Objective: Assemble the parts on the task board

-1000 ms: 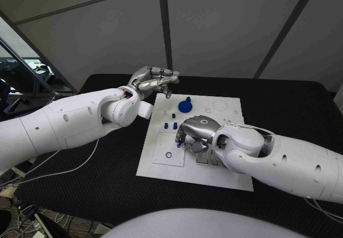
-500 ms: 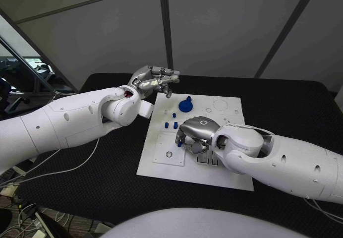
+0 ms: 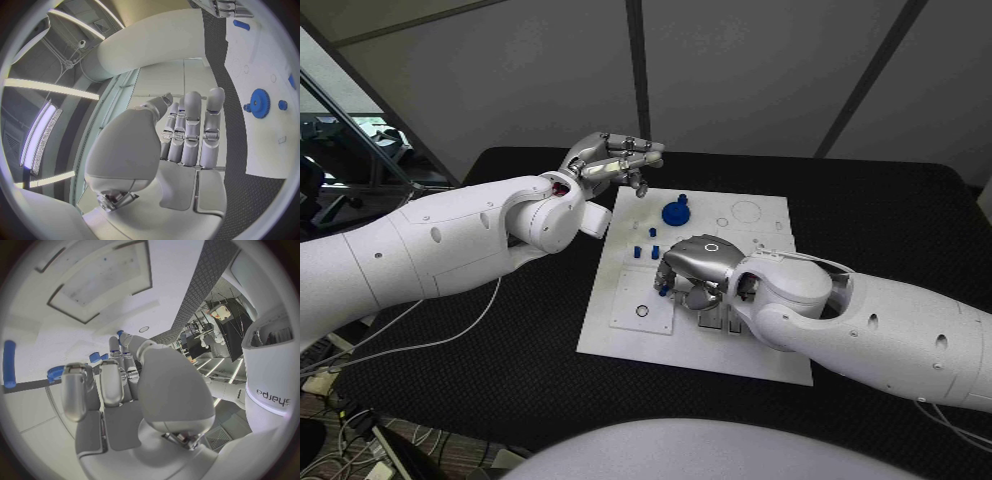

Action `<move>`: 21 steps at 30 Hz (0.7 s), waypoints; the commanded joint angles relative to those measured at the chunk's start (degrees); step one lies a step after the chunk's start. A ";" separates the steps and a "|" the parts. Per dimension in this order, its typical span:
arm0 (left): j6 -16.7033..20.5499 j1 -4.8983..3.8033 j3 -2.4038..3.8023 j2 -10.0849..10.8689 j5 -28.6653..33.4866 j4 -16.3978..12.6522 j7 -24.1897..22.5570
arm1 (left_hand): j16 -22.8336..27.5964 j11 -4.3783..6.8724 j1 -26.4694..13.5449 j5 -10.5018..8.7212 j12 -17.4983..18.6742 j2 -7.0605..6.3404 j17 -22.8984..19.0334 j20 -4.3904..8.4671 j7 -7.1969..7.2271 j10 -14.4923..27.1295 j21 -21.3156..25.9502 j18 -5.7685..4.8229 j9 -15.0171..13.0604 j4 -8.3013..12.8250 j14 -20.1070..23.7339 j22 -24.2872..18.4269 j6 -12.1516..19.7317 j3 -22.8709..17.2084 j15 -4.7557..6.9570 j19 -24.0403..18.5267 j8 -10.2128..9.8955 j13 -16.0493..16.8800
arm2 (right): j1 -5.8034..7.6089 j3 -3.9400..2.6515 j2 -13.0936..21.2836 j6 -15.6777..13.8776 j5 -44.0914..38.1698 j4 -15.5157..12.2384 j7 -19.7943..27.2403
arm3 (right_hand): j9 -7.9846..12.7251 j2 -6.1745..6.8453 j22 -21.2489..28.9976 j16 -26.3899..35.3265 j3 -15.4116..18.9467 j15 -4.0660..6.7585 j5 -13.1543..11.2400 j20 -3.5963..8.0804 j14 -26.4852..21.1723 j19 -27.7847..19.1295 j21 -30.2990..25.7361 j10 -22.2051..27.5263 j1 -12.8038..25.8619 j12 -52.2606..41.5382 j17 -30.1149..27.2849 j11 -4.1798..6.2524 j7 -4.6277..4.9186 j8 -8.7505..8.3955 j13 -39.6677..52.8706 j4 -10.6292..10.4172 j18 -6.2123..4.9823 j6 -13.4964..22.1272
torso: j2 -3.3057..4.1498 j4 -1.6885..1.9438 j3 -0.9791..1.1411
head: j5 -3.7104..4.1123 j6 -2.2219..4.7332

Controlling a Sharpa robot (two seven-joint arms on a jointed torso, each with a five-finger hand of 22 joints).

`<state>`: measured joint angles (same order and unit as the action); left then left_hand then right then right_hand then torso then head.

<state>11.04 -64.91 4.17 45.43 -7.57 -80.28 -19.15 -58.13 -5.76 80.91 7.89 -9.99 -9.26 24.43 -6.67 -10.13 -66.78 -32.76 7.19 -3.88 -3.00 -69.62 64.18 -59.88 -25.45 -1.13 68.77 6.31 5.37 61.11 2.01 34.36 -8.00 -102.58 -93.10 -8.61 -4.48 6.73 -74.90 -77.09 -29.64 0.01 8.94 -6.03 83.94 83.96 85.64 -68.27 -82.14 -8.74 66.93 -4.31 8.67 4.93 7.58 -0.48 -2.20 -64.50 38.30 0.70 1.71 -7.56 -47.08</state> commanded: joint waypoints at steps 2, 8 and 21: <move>-0.77 -0.11 0.04 0.02 0.25 -0.04 0.21 | 0.35 -0.10 -0.11 -0.36 -0.20 0.34 -0.07 0.03 -0.16 0.32 0.40 2.88 0.06 0.16 0.30 -0.06 0.37 0.18 0.08 -0.42 -0.24 0.08 | 0.03 0.04 -0.23 1.26 -0.39 0.28 -0.19 | 0.42 0.61 -10.05 0.22 0.57 -0.24 0.38 -0.15 2.03 1.65 -0.61 1.31 1.71 1.17 -0.65 -0.65 0.53 -1.14 -0.54 -0.09 0.55 1.59 | 0.00 0.01 -0.03 | 0.01 -0.04; -0.90 -0.13 0.04 0.03 0.25 -0.04 0.51 | 0.38 -0.10 -0.15 -0.34 -0.29 0.44 -0.14 0.00 -0.17 0.41 0.63 2.91 0.05 0.15 0.32 -0.20 0.41 0.20 0.06 -0.49 -0.23 0.10 | 0.03 0.18 -0.43 1.89 -0.37 0.62 -0.08 | 0.77 2.08 -8.53 0.58 1.93 -0.81 1.54 -0.74 1.77 0.32 -2.19 4.05 4.15 2.85 -1.47 -1.35 0.62 -1.45 -1.55 -0.80 0.05 4.81 | 0.04 -0.04 -0.01 | -0.08 -0.08; -1.10 -0.15 0.04 0.07 0.25 0.08 0.77 | 0.39 -0.11 -0.17 -0.34 -0.30 0.47 -0.15 0.00 -0.18 0.44 0.68 2.92 0.05 0.13 0.32 -0.23 0.43 0.20 0.06 -0.51 -0.23 0.10 | 0.04 0.54 -0.03 -1.75 -0.20 0.27 0.40 | 0.67 2.24 -8.19 0.68 2.34 -0.96 1.55 -0.92 1.69 0.03 -2.58 5.09 4.55 3.38 -1.76 -1.55 0.64 -1.29 -1.95 -0.82 -0.06 5.30 | -0.01 -0.01 0.02 | 0.00 -0.21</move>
<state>10.70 -64.94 4.17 45.48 -7.57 -80.19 -18.46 -58.13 -5.76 80.91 7.89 -9.98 -9.26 24.35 -6.67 -10.34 -66.78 -32.31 7.19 -3.88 -3.00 -69.62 64.04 -59.67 -25.45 -1.14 68.78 6.31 5.41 61.16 2.51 34.22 -7.63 -102.65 -92.61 -8.69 -3.75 9.03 -74.90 -76.56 -27.74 -0.42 10.30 -6.45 83.94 83.95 83.38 -63.54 -78.25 -5.51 65.25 -5.72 9.32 3.60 5.65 -1.28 -2.20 -59.43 38.30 0.69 1.71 -7.62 -47.30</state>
